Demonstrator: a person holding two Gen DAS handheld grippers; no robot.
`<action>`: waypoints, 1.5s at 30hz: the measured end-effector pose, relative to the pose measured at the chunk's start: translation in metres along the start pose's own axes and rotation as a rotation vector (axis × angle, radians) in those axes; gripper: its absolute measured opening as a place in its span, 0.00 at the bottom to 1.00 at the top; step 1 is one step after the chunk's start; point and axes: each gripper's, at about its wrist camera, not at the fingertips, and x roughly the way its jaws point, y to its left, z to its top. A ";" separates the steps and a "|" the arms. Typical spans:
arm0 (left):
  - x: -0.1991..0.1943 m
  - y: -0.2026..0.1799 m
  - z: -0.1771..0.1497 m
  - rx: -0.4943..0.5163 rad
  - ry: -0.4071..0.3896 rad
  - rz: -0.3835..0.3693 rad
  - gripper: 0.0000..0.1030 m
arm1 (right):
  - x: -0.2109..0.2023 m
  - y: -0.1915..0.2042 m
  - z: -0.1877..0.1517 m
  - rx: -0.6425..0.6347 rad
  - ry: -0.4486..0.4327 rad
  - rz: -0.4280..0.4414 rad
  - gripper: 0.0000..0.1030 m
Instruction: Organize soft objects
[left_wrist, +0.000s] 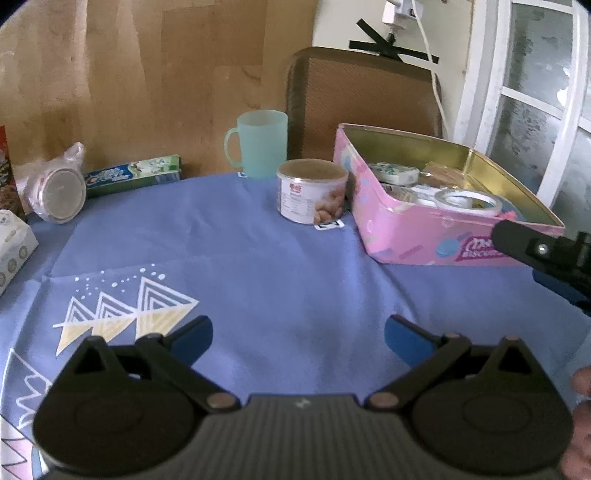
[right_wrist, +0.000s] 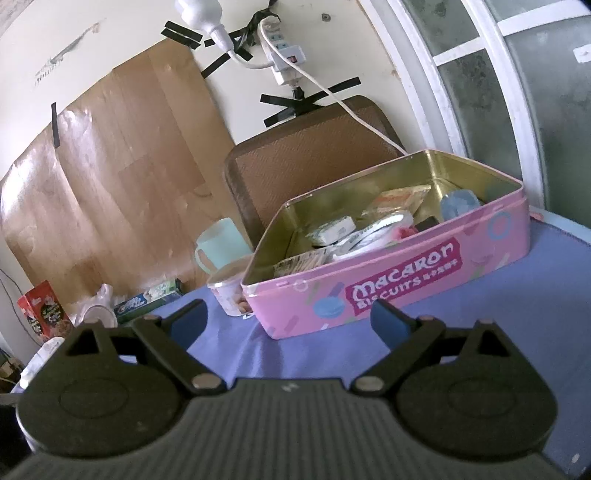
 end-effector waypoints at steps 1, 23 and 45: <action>0.000 0.000 -0.001 0.001 0.003 -0.006 1.00 | 0.000 0.001 -0.001 0.001 0.000 -0.003 0.95; 0.009 -0.014 -0.014 0.055 0.055 -0.011 1.00 | 0.002 -0.013 -0.009 0.079 -0.016 -0.040 0.99; -0.010 -0.010 -0.012 0.054 -0.063 -0.004 1.00 | 0.001 -0.011 -0.011 0.052 -0.070 -0.082 1.00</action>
